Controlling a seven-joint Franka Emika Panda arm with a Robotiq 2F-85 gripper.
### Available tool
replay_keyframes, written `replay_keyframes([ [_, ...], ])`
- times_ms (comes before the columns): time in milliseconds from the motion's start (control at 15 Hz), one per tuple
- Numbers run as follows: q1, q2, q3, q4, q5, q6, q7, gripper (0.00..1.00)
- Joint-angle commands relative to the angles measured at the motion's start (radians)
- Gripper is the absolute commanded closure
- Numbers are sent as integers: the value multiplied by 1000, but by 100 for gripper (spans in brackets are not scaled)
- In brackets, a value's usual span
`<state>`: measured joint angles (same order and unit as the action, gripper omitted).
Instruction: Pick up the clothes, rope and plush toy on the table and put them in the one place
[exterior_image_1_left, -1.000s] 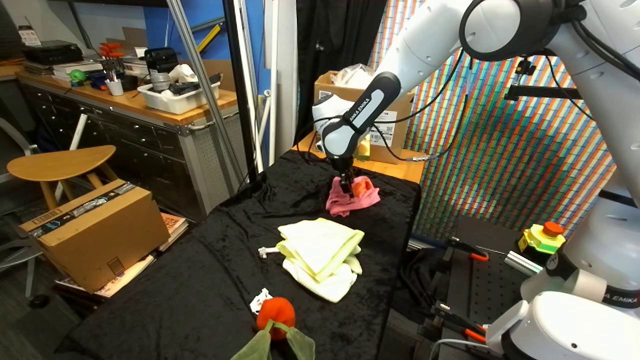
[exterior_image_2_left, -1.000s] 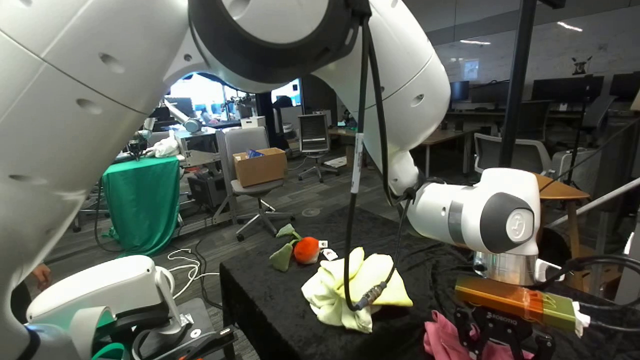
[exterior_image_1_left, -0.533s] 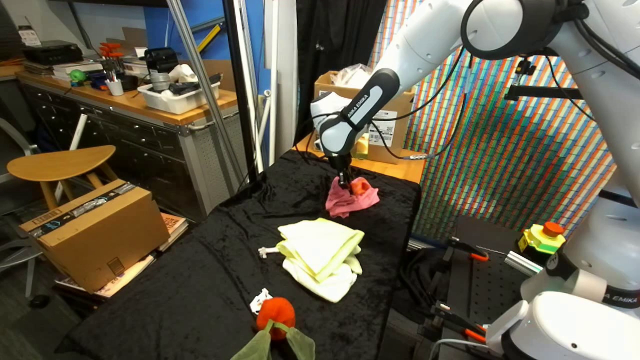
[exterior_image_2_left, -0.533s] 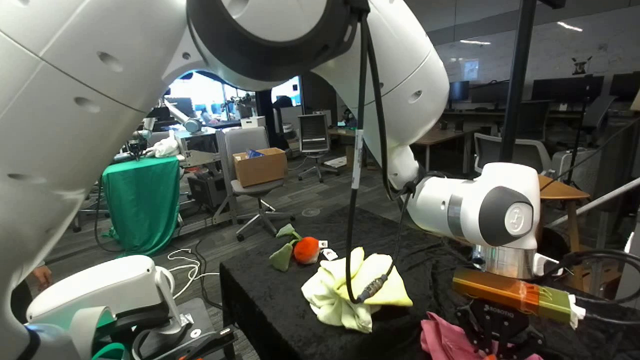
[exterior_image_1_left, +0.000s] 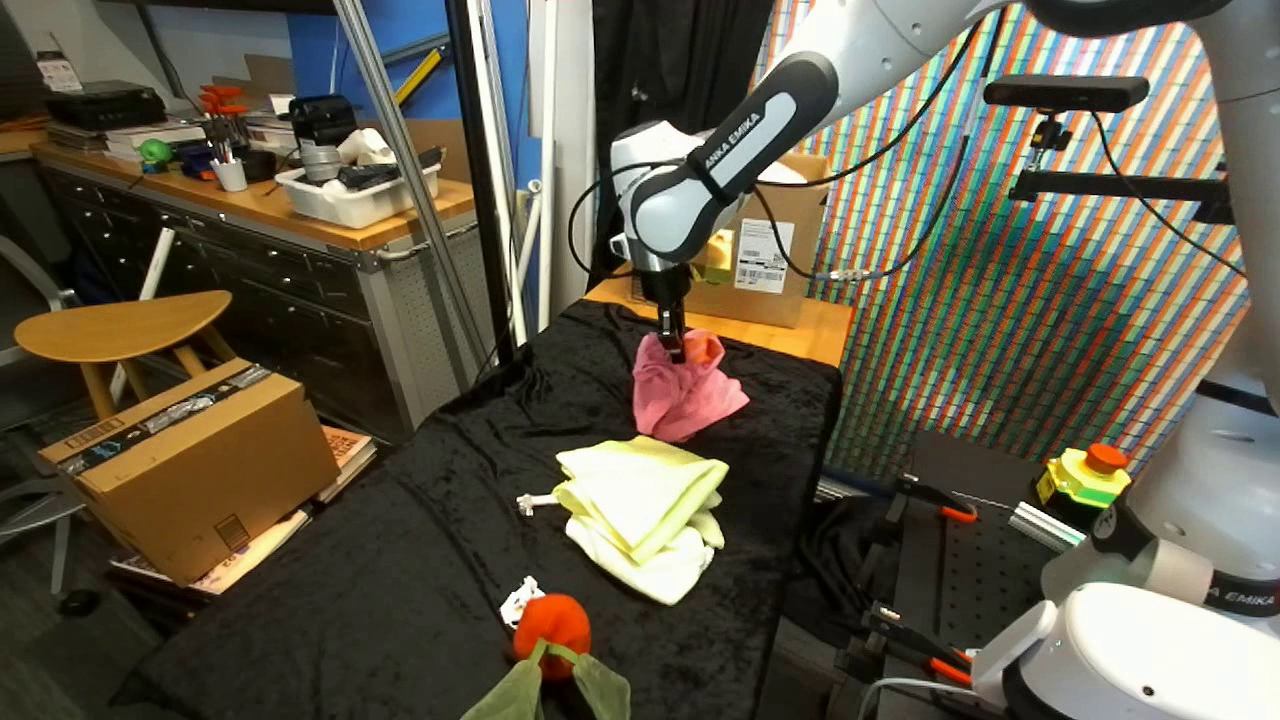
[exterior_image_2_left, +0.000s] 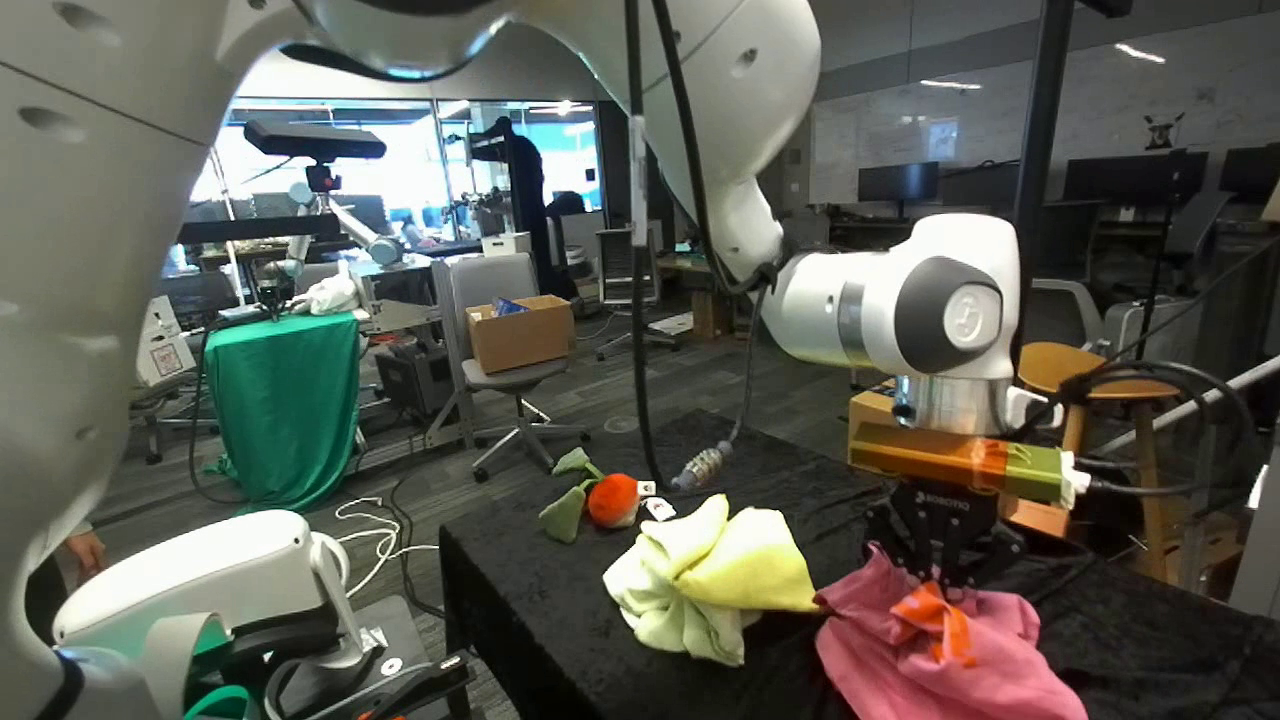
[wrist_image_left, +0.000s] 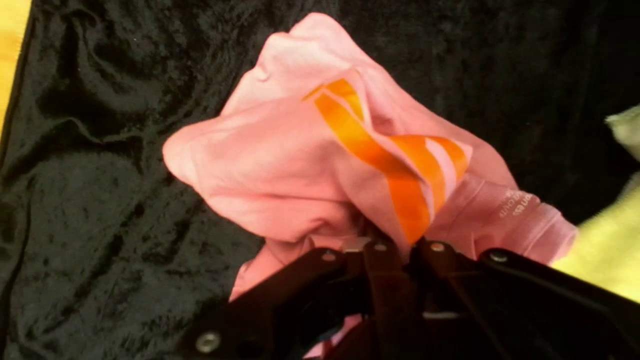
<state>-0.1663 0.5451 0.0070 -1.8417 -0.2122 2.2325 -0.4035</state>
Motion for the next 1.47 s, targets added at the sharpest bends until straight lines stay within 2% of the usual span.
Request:
replay_keyframes([
  [0,34,-189,17,-144,32,16,18,97],
  [333,95,-338,49,-243,40,79,17,97],
  [667,172,-407,95,-308,42,135,-6,97],
  [1000,258,-367,146,-315,29,169,56,98],
  [1400,313,-284,155,-279,16,143,114,96],
])
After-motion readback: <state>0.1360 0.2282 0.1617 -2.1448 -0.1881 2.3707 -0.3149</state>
